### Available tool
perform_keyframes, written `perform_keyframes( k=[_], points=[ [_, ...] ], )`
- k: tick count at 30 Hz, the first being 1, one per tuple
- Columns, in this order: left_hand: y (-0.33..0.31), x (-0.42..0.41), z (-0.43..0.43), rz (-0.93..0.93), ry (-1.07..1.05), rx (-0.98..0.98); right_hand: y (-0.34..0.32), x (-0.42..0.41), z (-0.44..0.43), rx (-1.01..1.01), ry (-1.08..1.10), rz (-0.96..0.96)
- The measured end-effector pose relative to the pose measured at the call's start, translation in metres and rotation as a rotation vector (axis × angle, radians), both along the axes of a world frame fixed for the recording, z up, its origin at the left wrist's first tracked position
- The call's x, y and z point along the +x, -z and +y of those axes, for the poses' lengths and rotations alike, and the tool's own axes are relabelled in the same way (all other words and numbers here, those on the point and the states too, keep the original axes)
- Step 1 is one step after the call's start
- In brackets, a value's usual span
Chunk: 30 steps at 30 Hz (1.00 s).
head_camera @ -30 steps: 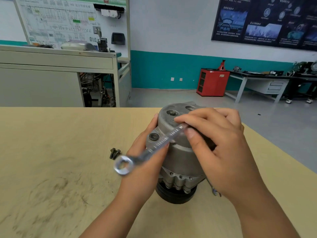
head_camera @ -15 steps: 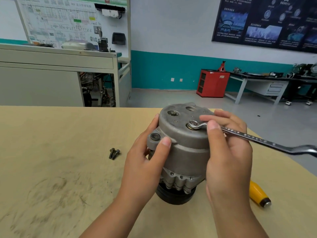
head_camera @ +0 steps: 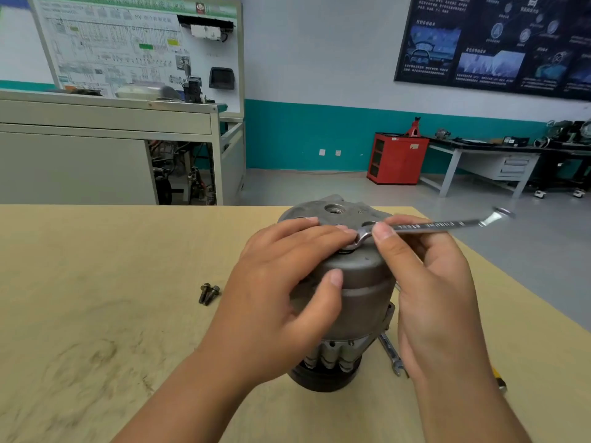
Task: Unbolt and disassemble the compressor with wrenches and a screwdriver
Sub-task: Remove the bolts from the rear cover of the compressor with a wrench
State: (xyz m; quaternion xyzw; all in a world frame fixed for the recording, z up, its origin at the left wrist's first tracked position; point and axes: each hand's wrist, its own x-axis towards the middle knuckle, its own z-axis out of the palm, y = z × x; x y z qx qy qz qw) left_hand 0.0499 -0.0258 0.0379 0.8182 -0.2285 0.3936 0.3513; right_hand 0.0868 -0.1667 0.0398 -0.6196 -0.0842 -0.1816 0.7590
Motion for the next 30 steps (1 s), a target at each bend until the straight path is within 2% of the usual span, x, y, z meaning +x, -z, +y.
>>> perform_keyframes(
  k=[4, 7, 10, 14, 19, 23, 30],
  points=[
    [-0.001, 0.0, -0.001, 0.003, 0.016, -0.036, 0.002, 0.003, 0.002, 0.024, 0.224, 0.001],
    [-0.003, -0.001, -0.003, 0.015, 0.036, -0.012, -0.006, 0.005, 0.0, -0.152, 0.322, -0.116],
    [-0.003, -0.001, -0.004, 0.039, 0.023, 0.001, -0.015, 0.008, -0.001, -0.366, 0.26, -0.163],
    [-0.003, -0.002, -0.003, 0.021, -0.046, 0.071, -0.023, 0.006, 0.003, -0.503, 0.058, -0.175],
    [-0.018, -0.002, 0.004, 0.013, -0.098, 0.199, -0.025, 0.006, -0.002, -0.461, -0.124, -0.238],
    [-0.037, -0.001, 0.014, 0.173, -0.064, 0.308, -0.024, 0.009, -0.006, -0.495, -0.21, -0.268],
    [-0.077, -0.003, 0.015, 0.418, -0.006, 0.618, -0.012, 0.004, -0.01, -0.38, -0.069, -0.299]
  ],
)
